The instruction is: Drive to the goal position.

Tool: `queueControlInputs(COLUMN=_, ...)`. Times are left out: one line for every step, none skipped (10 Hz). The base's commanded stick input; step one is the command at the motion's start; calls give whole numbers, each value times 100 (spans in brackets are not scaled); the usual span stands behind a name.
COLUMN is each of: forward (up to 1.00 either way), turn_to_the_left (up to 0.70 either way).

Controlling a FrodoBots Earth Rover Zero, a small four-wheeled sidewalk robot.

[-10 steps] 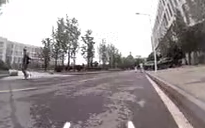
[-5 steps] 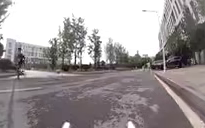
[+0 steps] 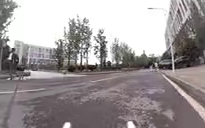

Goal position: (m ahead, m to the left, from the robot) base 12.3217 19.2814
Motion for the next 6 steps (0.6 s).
queueControlInputs(forward=45, turn_to_the_left=27)
queueControlInputs(forward=45, turn_to_the_left=27)
queueControlInputs(forward=55, turn_to_the_left=19)
queueControlInputs(forward=60, turn_to_the_left=15)
queueControlInputs(forward=60, turn_to_the_left=15)
queueControlInputs(forward=60, turn_to_the_left=15)
